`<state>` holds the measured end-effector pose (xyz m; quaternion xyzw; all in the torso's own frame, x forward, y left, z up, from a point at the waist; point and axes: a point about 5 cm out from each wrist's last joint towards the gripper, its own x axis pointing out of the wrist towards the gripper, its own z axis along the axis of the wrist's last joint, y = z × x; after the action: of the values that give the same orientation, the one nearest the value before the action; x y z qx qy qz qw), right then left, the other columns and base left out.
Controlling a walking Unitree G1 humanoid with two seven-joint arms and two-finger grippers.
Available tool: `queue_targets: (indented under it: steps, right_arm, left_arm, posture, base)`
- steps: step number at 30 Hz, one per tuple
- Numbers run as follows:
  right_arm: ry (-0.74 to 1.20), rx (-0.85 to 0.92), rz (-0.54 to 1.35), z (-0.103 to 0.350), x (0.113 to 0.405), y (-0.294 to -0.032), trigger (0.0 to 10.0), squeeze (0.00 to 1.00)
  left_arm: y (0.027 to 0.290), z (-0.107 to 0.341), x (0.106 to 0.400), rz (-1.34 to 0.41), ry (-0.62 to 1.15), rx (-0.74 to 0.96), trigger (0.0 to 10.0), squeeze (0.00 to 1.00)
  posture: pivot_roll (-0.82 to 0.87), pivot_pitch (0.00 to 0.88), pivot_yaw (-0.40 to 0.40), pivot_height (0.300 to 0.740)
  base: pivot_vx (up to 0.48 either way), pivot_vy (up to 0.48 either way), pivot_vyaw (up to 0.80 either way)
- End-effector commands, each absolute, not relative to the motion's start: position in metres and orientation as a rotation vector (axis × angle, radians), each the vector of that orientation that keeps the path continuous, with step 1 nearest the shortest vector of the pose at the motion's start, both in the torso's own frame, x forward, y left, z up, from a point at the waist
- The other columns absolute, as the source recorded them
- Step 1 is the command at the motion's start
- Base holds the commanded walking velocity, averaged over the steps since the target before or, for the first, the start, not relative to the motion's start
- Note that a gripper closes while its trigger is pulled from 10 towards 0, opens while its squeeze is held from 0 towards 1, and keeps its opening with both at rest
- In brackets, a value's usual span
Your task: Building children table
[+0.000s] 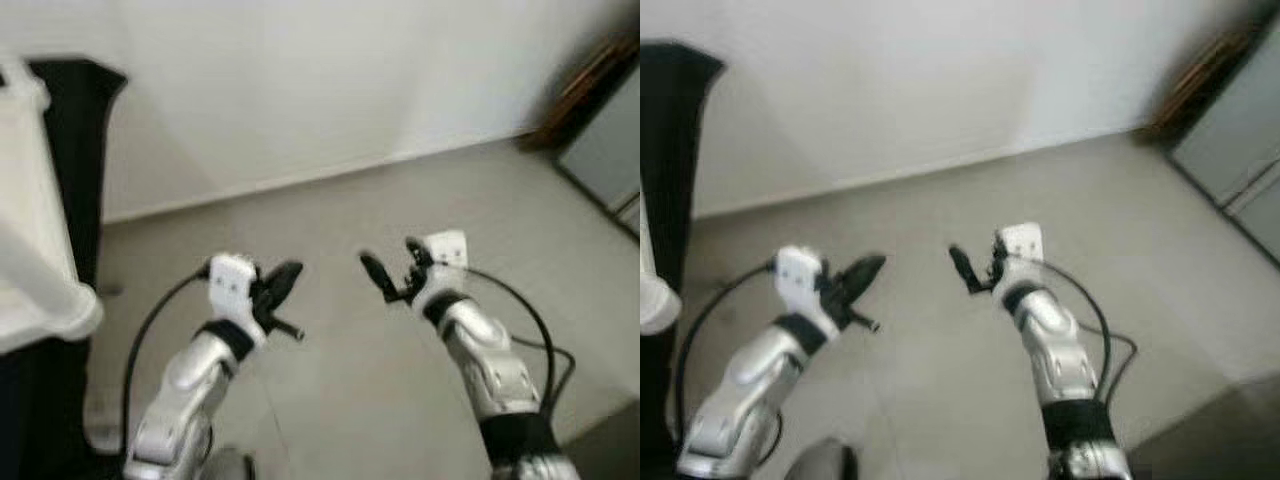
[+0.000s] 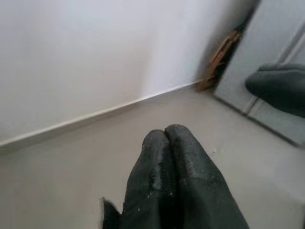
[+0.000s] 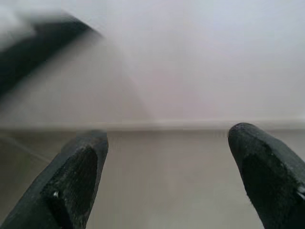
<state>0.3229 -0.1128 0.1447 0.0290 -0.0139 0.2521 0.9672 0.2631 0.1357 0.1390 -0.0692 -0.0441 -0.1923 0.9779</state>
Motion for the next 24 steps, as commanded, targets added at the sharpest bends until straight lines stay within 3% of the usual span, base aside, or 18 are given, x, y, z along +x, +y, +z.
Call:
queue_targets:
  steps: [1,24]
  right_arm:
    - [0.030,0.051,0.439,0.1310,0.3206,-0.1360,10.0,0.00]
    - [0.036,0.059,0.452,0.1306,0.3208,-0.1348,10.0,0.00]
  left_arm:
    - [0.1223,0.1422,0.2606,-0.437,-0.103,-0.149,10.0,0.00]
    - [0.1225,0.1408,0.2606,-0.444,-0.098,-0.142,10.0,0.00]
  posture:
    - [-0.04,0.205,-0.146,0.740]
    - [-0.04,0.203,-0.143,0.740]
  base:
    - [0.390,0.000,0.00]
    - [0.395,0.000,0.00]
